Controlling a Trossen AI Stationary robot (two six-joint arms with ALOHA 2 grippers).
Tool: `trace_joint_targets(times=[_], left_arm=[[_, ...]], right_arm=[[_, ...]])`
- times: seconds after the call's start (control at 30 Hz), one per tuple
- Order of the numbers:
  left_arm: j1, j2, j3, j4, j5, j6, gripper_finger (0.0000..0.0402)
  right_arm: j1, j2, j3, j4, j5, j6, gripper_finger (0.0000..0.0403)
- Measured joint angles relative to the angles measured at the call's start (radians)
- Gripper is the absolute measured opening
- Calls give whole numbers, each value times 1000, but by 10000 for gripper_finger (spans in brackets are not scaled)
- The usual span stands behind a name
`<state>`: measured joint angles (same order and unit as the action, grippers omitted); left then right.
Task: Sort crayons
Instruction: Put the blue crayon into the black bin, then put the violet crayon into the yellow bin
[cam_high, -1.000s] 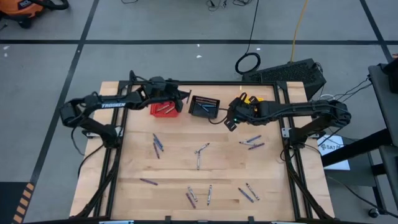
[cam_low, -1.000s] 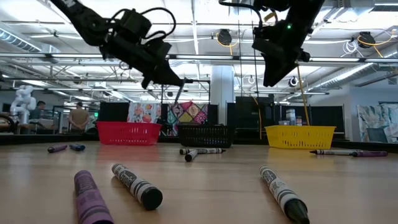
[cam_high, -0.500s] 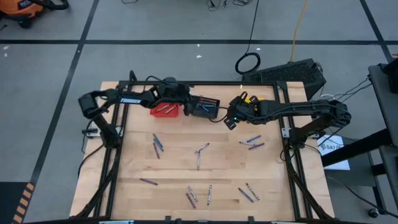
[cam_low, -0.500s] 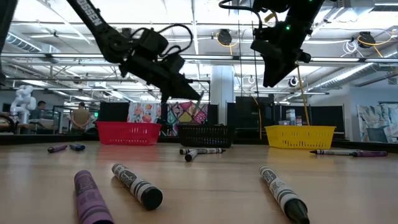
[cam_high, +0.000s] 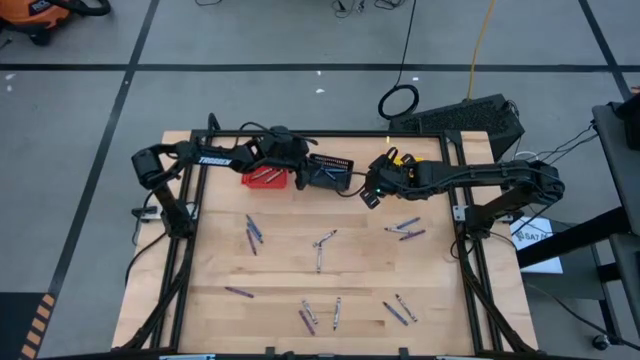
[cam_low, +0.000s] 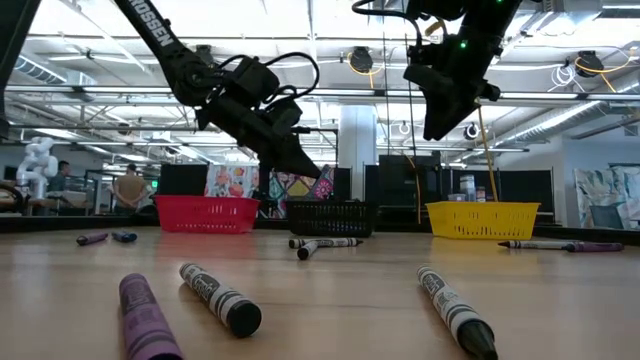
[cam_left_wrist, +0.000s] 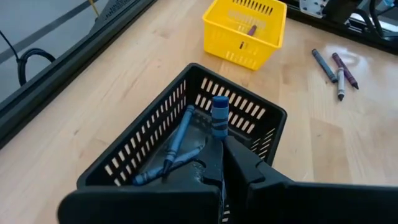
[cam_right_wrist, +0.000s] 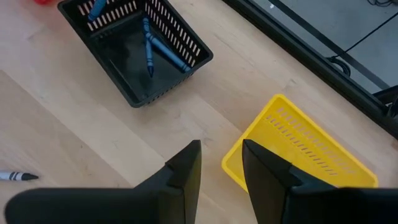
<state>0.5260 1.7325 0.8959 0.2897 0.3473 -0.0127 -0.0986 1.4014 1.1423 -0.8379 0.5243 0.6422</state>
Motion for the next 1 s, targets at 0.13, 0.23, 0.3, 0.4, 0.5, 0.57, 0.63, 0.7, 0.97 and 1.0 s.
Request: trace_joint_targets(times=[0.13,0.23,0.3,0.4,0.5,0.57,0.63,0.7,0.97,1.0], left_arm=[[-5,0,0,0,0,1,0],[-5,0,0,0,0,2,0],[-5,0,0,0,0,7,0],[-5,0,0,0,-1,23,7],[-5,0,6,-3,-1,22,27],[-7,0,14,-1,-1,22,41],[-9,0,23,-1,-1,22,53],[-10,0,32,-2,-1,21,59],[-10,-1,98,-155,-3,21,61],[-10,-1,105,-171,-3,21,61]], right_arm=[[0,0,0,0,0,0,105],[0,0,0,0,0,1,105],[0,0,0,0,-2,1,105],[0,0,0,-1,-3,5,105],[0,0,0,-7,-4,19,105],[0,0,0,-13,-4,26,105],[0,0,0,-16,-5,27,105],[0,0,0,-22,-12,27,105],[0,0,0,-111,-137,27,105],[1,0,0,-129,-149,28,105]])
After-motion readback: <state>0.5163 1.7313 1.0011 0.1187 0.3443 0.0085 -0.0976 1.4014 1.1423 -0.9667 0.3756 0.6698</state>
